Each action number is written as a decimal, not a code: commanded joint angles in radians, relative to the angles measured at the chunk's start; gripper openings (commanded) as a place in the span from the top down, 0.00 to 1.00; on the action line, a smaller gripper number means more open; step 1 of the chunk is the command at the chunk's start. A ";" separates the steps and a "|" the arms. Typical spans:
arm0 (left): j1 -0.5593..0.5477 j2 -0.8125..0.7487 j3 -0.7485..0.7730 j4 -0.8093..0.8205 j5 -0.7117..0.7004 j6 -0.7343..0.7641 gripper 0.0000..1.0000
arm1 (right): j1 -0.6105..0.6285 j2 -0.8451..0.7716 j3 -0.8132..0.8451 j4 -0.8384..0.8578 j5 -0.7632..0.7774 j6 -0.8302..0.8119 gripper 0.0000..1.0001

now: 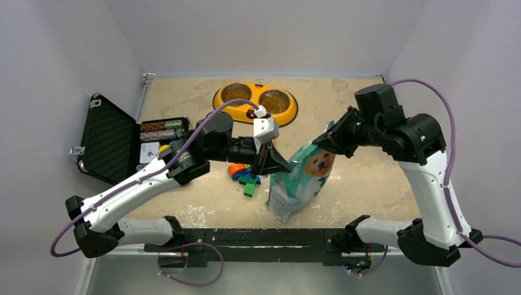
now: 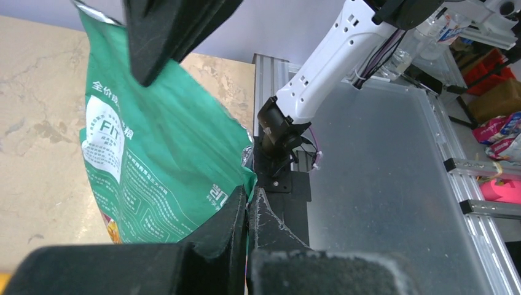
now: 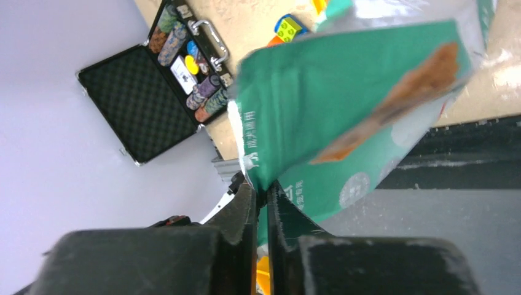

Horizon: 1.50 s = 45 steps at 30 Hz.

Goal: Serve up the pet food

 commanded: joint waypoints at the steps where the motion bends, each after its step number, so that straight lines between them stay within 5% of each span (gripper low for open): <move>1: -0.008 -0.084 0.054 0.097 0.087 0.051 1.00 | -0.032 -0.070 -0.004 -0.038 0.106 0.115 1.00; 7: -0.006 -0.213 -0.058 0.090 -0.044 0.100 1.00 | -0.171 -0.232 -0.218 0.367 -0.070 -0.044 1.00; 12: -0.007 -0.248 -0.096 0.069 -0.194 0.092 0.99 | -0.186 -0.230 -0.242 0.377 -0.133 -0.068 1.00; 17: -0.006 -0.186 -0.070 0.057 -0.181 0.105 0.68 | -0.186 -0.232 -0.268 0.386 -0.197 0.029 1.00; 25: -0.006 -0.079 -0.041 0.131 -0.123 0.053 0.55 | -0.187 -0.212 -0.247 0.402 -0.245 0.038 1.00; 30: -0.006 -0.040 -0.016 0.097 -0.145 0.073 0.62 | -0.186 -0.215 -0.234 0.422 -0.264 -0.018 1.00; 33: -0.006 -0.035 -0.010 0.075 -0.187 0.096 0.76 | -0.187 -0.210 -0.204 0.400 -0.247 -0.064 1.00; 36: -0.006 -0.036 0.007 0.042 -0.199 0.111 1.00 | -0.187 -0.209 -0.201 0.462 -0.268 -0.160 1.00; 38: -0.006 -0.051 0.015 0.012 -0.218 0.116 1.00 | -0.190 -0.210 -0.210 0.554 -0.320 -0.351 0.69; 40: -0.003 -0.082 0.010 -0.008 -0.225 0.128 1.00 | -0.192 -0.212 -0.215 0.605 -0.362 -0.580 0.25; 42: 0.009 -0.108 0.005 -0.025 -0.208 0.110 1.00 | -0.194 -0.241 -0.269 0.662 -0.396 -0.808 0.13; 45: 0.041 -0.140 -0.017 -0.020 -0.156 0.047 1.00 | -0.225 -0.336 -0.441 0.856 -0.530 -1.027 0.09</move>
